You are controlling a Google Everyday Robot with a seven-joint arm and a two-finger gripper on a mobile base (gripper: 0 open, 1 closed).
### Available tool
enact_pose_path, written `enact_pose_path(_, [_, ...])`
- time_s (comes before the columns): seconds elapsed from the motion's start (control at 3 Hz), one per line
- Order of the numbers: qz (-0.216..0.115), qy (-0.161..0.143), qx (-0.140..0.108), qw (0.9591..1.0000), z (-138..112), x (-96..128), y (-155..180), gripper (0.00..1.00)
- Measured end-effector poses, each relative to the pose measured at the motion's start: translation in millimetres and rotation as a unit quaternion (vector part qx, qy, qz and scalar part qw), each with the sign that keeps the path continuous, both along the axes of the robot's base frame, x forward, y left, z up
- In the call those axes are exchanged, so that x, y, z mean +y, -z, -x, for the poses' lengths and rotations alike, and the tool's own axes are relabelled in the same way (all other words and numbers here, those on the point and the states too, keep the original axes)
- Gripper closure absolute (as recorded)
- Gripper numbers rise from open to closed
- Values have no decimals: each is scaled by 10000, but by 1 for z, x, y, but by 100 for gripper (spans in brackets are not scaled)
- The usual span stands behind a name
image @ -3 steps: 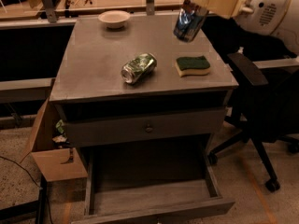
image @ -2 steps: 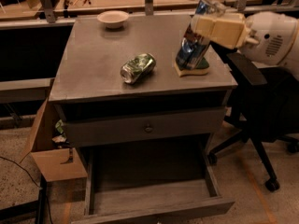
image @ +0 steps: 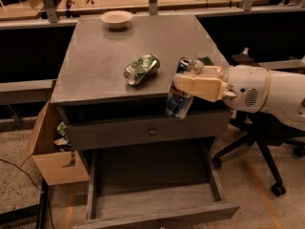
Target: Place redbull can into middle drawer
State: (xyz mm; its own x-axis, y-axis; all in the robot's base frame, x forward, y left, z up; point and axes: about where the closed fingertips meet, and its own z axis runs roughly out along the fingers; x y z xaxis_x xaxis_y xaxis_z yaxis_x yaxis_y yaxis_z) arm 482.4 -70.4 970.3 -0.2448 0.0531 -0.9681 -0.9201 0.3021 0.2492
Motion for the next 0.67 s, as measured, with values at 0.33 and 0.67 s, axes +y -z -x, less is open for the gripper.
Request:
enact_pose_path(0.33, [17,16,-15,10000,-2,1,3,100])
enact_pose_path(0.67, [271,274,-238,9990,-25,9,48,100])
